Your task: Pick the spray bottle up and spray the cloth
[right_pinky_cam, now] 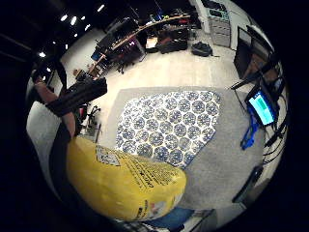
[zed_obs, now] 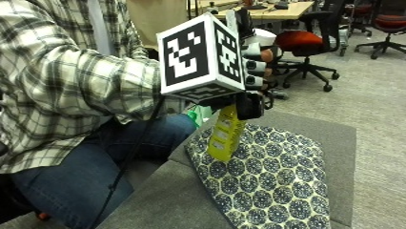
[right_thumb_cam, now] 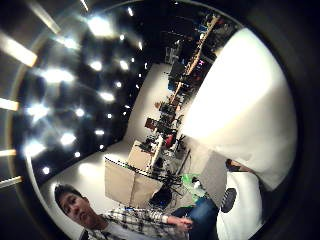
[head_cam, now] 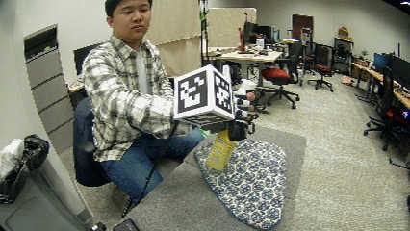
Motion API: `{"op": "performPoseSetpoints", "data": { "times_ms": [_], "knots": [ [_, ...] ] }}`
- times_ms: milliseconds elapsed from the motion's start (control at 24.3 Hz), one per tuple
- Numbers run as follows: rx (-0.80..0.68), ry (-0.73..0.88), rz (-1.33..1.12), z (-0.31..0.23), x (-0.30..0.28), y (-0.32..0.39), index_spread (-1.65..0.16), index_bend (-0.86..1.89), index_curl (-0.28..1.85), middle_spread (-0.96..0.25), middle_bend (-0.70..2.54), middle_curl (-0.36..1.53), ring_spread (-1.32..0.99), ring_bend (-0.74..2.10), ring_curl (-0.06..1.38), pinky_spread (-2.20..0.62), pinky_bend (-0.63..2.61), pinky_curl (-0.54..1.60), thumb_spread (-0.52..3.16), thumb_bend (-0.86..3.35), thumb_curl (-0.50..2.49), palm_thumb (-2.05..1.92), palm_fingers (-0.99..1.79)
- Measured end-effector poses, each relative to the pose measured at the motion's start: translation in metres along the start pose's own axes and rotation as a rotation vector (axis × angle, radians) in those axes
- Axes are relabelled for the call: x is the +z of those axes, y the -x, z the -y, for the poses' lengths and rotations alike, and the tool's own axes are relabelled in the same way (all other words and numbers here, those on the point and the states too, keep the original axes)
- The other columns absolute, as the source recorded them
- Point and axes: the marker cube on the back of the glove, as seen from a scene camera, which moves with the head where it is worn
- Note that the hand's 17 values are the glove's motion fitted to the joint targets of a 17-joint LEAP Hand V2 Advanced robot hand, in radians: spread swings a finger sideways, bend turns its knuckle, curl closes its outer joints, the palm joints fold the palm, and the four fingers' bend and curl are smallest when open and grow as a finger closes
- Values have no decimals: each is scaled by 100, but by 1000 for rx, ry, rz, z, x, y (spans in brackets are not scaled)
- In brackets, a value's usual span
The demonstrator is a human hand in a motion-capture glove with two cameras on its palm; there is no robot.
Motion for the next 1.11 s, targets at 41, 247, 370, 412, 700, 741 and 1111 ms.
{"op": "performPoseSetpoints", "data": {
  "times_ms": [41,247,370,412,700,741,1111],
  "knots": [
    [4,-8,21,0,0,1,-32,14,51,-19,47,54,-22,59,49,-16,53,39,11,-3,80,112,120],
    [-4,-17,56,-2,4,4,-32,15,51,-19,47,54,-22,59,49,-16,53,39,11,-3,80,112,120],
    [-16,-24,82,-3,9,8,-32,15,51,-19,47,54,-22,59,49,-16,53,39,11,-3,80,112,120],
    [-20,-29,98,-3,11,11,-32,15,51,-19,47,54,-22,59,49,-16,53,39,11,-3,80,112,120],
    [-73,-63,218,2,49,36,-31,15,51,-19,47,54,-22,59,49,-16,52,39,12,-3,80,113,120],
    [-83,-62,235,4,58,40,-31,15,51,-19,47,54,-22,59,49,-16,52,39,12,-3,80,113,120],
    [-99,-40,394,32,148,56,-30,14,50,-19,47,54,-22,58,49,-16,52,39,12,-3,80,113,119]
  ]
}}
